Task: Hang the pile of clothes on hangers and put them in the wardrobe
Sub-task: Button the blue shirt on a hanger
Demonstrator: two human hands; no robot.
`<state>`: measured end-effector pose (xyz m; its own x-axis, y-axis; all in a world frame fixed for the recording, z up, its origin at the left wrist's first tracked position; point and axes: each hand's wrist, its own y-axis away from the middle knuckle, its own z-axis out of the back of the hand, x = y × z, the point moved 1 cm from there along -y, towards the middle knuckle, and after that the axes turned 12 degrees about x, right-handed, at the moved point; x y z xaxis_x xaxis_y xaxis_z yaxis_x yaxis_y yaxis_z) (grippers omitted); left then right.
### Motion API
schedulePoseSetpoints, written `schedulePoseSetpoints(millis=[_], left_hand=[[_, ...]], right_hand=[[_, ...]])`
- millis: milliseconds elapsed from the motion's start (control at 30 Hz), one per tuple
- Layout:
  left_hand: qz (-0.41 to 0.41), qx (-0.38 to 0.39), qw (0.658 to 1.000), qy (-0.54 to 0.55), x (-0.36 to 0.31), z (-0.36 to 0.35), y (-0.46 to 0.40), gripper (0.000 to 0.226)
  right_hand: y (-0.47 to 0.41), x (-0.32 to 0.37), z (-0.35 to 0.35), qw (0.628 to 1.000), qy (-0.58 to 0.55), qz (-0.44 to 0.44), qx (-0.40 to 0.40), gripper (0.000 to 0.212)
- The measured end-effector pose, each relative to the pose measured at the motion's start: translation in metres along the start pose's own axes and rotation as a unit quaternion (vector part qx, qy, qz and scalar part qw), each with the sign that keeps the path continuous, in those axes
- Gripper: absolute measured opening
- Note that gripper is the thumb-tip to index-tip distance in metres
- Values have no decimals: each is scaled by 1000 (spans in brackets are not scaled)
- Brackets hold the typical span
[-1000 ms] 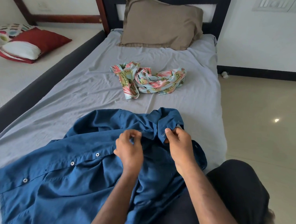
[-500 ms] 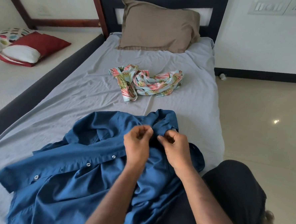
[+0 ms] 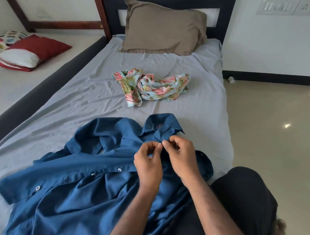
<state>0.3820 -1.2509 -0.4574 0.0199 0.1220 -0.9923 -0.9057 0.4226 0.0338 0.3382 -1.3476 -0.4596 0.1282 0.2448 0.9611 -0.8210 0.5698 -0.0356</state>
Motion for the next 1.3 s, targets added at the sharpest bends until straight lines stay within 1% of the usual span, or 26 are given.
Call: schedulePoseSetpoints(millis=[100, 267, 400, 467, 600, 700, 867, 1000, 1167, 1300], left_hand=[[8, -13, 999, 29, 1, -2, 1, 10], [10, -31, 998, 54, -8, -2, 2, 11], [12, -3, 997, 72, -6, -1, 1, 12], [11, 5, 998, 66, -6, -1, -1, 12], [11, -13, 999, 50, -9, 0, -1, 13], [6, -21, 999, 32, -6, -1, -1, 13], [1, -51, 999, 2, -4, -4, -1, 10], [11, -71, 997, 11, 0, -7, -1, 9], [12, -137, 990, 17, -2, -4, -6, 8], [-8, -116, 993, -16, -4, -11, -2, 8]], right_hand=[[2, 1, 0, 1000, 13, -8, -4, 34], [2, 5, -3, 999, 31, -14, 25, 30], [3, 6, -2, 999, 16, -20, 26, 30], [3, 5, -2, 999, -10, -20, 39, 29], [3, 4, -3, 994, -80, -31, 65, 26], [5, 6, -1, 994, -91, -39, 56, 24], [5, 7, -1, 996, -75, -36, 40, 21], [6, 8, -1, 997, -64, -32, 37, 16], [4, 5, -2, 998, -42, -39, 11, 13], [3, 5, -3, 999, -24, -33, 20, 17]])
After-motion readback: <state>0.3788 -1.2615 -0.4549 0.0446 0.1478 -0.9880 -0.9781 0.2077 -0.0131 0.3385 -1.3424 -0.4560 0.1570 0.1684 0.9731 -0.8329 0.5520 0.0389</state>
